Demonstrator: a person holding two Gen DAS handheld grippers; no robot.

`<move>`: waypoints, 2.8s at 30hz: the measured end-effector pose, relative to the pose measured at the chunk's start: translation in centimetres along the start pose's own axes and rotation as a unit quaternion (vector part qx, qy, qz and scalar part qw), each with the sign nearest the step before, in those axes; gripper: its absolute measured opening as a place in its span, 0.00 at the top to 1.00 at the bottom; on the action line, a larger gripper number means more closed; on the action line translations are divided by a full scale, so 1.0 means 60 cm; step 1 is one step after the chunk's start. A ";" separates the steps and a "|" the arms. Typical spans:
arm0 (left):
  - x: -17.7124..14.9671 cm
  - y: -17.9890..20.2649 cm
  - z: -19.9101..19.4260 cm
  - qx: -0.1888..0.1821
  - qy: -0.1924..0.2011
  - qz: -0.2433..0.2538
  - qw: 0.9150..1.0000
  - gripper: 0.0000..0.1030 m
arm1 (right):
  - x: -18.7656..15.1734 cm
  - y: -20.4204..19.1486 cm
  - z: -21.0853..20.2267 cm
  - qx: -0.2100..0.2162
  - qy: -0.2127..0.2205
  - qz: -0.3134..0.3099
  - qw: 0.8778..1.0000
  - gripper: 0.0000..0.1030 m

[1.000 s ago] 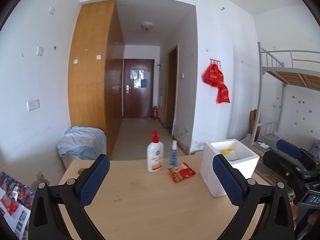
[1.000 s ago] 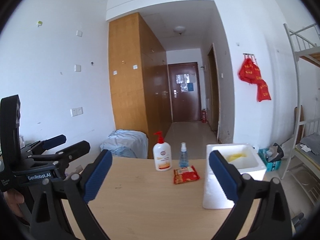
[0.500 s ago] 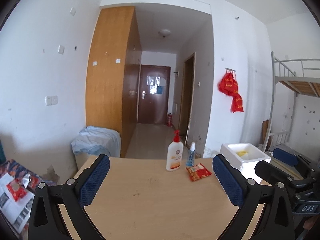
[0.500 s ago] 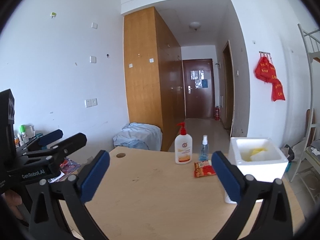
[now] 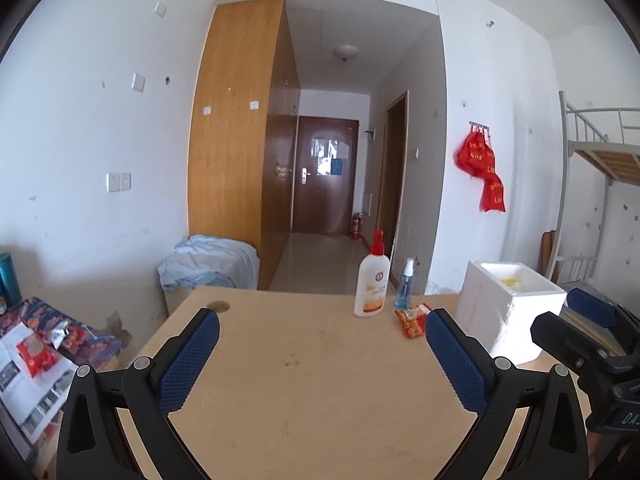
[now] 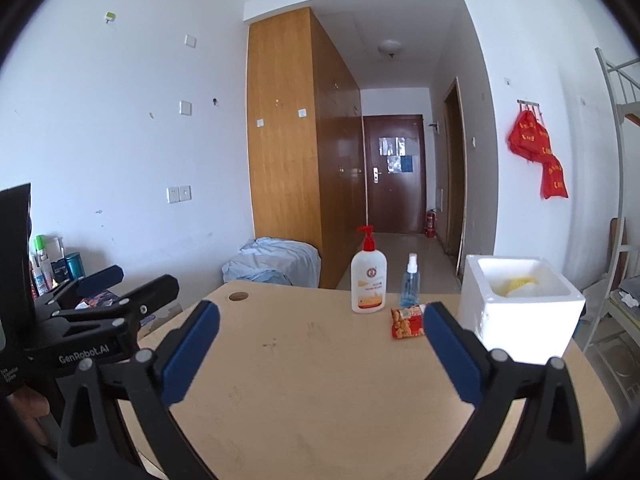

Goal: Organize soft objects

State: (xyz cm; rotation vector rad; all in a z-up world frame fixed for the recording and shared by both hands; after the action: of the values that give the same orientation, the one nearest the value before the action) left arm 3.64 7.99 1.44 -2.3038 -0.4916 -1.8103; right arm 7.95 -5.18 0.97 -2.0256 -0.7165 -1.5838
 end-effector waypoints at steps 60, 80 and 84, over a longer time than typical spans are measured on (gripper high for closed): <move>-0.097 0.008 -0.020 -0.015 -0.001 0.004 1.000 0.00 | -0.090 0.023 -0.034 -0.080 -0.010 0.019 0.997 0.00; -0.101 0.016 -0.019 -0.019 -0.001 0.003 1.000 0.00 | -0.090 0.025 -0.030 -0.082 -0.009 0.016 0.996 0.00; -0.104 0.016 -0.019 -0.021 -0.003 0.005 1.000 0.00 | -0.093 0.027 -0.032 -0.083 -0.010 0.018 0.996 0.00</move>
State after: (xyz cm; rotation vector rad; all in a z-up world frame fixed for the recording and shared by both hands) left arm 1.67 5.76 -4.23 -2.3367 -0.4465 -1.8262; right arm 6.53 -8.30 -4.10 -2.1627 -0.5692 -1.6540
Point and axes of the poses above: each gripper's, at about its wrist camera, not at the fingertips, and z roughly the way its jaws point, y to its right, x to its top, the point moved 8 cm from there along z, roughly the way its jaws point
